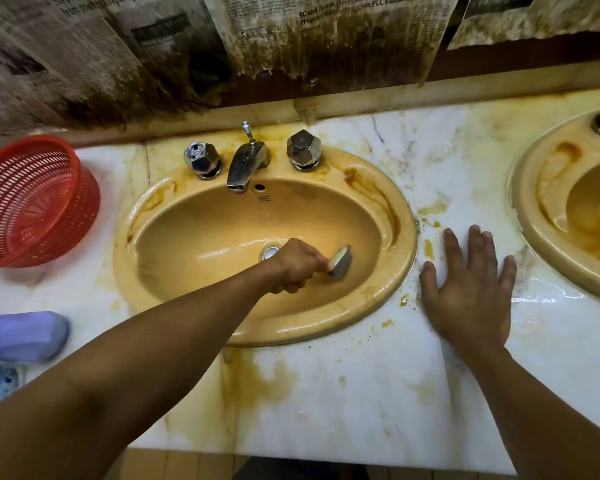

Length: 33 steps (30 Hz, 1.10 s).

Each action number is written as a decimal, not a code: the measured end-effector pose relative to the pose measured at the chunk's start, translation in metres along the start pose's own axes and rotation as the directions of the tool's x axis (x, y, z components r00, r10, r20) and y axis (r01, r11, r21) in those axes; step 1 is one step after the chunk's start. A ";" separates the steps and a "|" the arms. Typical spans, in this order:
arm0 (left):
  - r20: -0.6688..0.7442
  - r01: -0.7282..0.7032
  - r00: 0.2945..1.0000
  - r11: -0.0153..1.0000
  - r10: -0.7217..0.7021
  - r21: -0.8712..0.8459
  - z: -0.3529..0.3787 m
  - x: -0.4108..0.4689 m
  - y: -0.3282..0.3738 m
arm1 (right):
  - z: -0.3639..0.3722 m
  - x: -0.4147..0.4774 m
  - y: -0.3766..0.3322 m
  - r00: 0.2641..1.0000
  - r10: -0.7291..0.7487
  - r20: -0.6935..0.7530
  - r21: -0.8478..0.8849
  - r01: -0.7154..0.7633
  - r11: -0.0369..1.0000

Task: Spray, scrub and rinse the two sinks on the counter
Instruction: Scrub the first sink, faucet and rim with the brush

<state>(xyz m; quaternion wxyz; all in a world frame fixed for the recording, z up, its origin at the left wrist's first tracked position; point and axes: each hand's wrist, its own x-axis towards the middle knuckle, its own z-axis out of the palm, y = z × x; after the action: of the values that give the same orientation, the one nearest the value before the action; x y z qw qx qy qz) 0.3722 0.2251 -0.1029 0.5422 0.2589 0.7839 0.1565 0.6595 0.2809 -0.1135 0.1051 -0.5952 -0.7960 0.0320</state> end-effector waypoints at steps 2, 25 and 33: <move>0.025 -0.057 0.998 0.995 0.060 -0.080 0.006 -0.008 0.012 | 0.000 0.000 0.000 1.000 0.000 0.000 0.002 0.000 1.000; -0.258 0.246 0.964 0.146 0.064 0.958 -0.192 -0.081 -0.077 | -0.001 0.001 0.000 1.000 0.003 0.003 0.012 -0.003 1.000; -0.321 0.324 0.946 0.114 -0.045 0.939 -0.226 -0.077 -0.066 | -0.001 0.001 -0.001 1.000 -0.005 -0.017 0.020 0.005 1.000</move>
<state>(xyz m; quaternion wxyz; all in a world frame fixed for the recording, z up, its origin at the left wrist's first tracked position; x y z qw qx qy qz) 0.1679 0.1350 0.0039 0.1673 0.4311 0.7715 -0.4369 0.6591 0.2812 -0.1119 0.1181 -0.5923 -0.7963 0.0345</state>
